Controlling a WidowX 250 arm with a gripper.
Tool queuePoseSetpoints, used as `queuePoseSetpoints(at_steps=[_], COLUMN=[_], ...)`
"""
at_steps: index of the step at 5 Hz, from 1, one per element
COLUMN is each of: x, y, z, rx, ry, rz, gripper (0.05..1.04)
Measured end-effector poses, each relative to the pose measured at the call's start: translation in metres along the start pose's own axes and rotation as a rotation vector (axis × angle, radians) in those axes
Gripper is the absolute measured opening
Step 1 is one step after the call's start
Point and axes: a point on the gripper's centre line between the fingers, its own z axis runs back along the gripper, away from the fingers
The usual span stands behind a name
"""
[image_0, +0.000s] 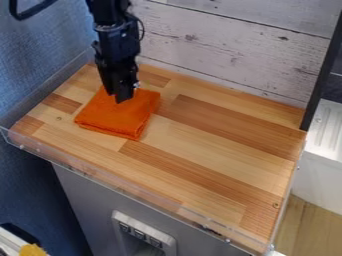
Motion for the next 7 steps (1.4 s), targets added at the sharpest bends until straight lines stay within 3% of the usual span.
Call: queuePoseSetpoints(at_steps=[1,2,5,7], x=[-0.001,-0.002,0.0,-0.004], y=[0.0,-0.001,-0.004,0.009], z=[-0.008,-0.015,-0.03,-0.025], rx=[0.0,-0.01,-0.038,-0.03], ry=[0.006,0.016,0.046,0.039], rz=[-0.013,-0.009,0.033,0.137], gripper=[0.153,0.065,0.059,0.059])
